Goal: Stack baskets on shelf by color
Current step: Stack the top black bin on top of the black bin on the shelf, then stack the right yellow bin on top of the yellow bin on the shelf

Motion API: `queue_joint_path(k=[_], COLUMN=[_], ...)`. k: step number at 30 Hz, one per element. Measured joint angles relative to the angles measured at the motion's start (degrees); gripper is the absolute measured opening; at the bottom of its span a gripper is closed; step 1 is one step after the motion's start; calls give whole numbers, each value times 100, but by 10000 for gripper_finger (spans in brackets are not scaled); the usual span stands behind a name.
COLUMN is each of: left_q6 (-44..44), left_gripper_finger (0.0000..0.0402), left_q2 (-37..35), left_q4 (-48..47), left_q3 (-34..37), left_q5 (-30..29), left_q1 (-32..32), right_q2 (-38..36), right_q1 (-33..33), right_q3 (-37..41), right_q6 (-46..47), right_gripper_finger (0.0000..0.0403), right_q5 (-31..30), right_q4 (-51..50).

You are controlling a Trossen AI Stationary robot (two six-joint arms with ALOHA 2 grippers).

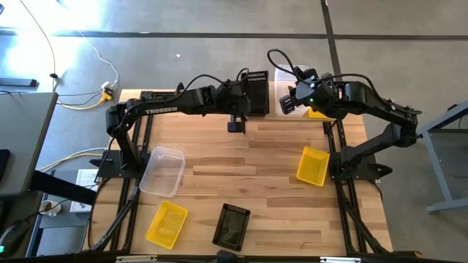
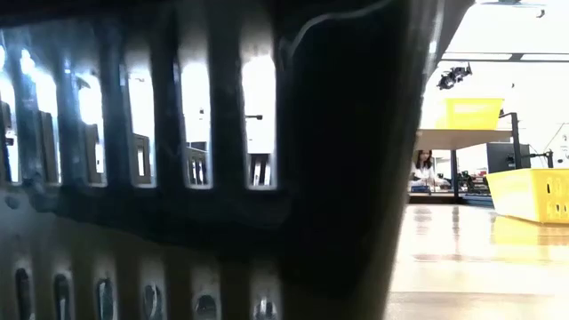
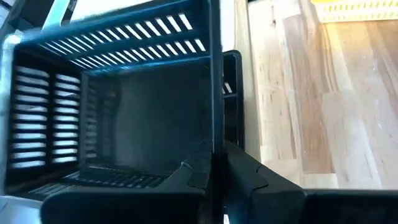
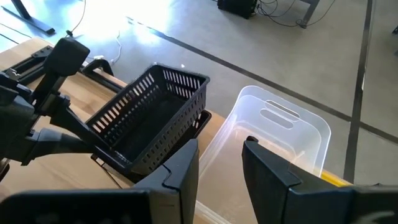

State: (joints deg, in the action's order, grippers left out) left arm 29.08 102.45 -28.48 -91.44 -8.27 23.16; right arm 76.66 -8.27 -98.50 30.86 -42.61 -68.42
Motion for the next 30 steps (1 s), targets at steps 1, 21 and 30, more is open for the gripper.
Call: queue_joint_path(k=[1, 21, 30], left_q6=[3, -89, -644], left_gripper_finger=[23, 122, 139], left_q2=[1, -15, -111], left_q4=[3, 266, -793], left_q3=[0, 5, -841], left_q5=[1, 17, 29], left_q1=[0, -9, -29], right_q2=[0, 0, 0], right_q1=[0, 0, 0], right_q3=[0, 0, 0], right_q6=[10, -49, 221], right_gripper_finger=[110, 110, 110], right_q5=[0, 49, 1447], right_q4=[1, -16, -549])
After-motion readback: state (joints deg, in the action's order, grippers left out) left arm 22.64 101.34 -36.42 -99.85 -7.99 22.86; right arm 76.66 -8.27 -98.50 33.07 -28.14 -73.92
